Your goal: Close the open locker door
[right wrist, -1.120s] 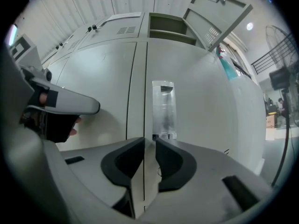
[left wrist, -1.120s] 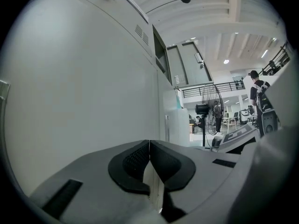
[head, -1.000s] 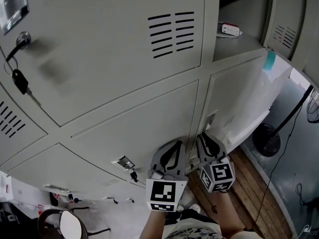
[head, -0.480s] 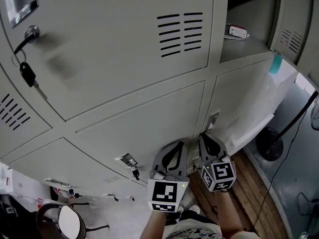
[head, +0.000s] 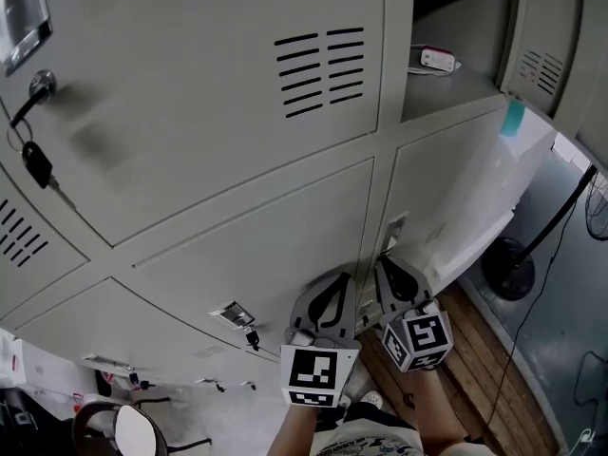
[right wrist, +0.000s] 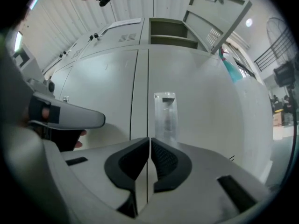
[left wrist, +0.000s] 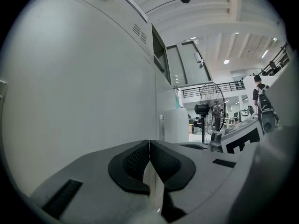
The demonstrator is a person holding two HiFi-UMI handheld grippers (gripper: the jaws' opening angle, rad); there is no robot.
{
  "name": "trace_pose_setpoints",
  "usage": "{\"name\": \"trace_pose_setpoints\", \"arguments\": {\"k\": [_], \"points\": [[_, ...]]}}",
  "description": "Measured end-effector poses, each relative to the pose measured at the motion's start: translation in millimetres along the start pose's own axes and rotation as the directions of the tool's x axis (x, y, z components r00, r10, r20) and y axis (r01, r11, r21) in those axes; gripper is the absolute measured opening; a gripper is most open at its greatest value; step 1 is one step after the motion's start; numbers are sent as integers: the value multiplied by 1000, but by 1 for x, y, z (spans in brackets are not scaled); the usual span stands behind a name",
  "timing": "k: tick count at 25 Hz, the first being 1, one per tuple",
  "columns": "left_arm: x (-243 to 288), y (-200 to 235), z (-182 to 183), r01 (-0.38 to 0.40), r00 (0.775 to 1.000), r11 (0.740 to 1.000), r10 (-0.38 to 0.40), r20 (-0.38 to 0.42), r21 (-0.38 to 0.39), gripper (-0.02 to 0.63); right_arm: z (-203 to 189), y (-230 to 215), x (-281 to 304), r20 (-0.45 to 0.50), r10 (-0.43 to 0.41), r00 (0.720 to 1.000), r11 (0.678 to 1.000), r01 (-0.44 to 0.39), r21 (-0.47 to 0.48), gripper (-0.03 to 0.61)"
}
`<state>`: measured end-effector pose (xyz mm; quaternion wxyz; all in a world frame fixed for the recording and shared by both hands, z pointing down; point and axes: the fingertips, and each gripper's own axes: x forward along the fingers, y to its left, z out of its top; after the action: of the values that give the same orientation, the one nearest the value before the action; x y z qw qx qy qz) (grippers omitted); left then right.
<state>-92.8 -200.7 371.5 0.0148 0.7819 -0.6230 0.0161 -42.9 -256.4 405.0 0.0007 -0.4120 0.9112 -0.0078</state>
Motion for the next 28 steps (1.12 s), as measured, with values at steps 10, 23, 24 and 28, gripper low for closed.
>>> {"name": "trace_pose_setpoints", "arguments": {"k": [10, 23, 24, 28], "points": [[36, -51, 24, 175, 983, 984, -177, 52, 30, 8, 54, -76, -58, 118, -211, 970, 976, 216, -35, 17], [79, -157, 63, 426, 891, 900, -435, 130, 91, 8, 137, -173, -182, 284, -469, 836, 842, 520, -140, 101], [81, -164, 65, 436, 885, 895, -446, 134, 96, 8, 145, -179, -190, 298, -479, 826, 832, 535, -145, 101], [88, -190, 75, 474, 861, 874, -485, 150, 109, 8, 175, -197, -217, 363, -495, 789, 811, 569, -132, 101]]}}
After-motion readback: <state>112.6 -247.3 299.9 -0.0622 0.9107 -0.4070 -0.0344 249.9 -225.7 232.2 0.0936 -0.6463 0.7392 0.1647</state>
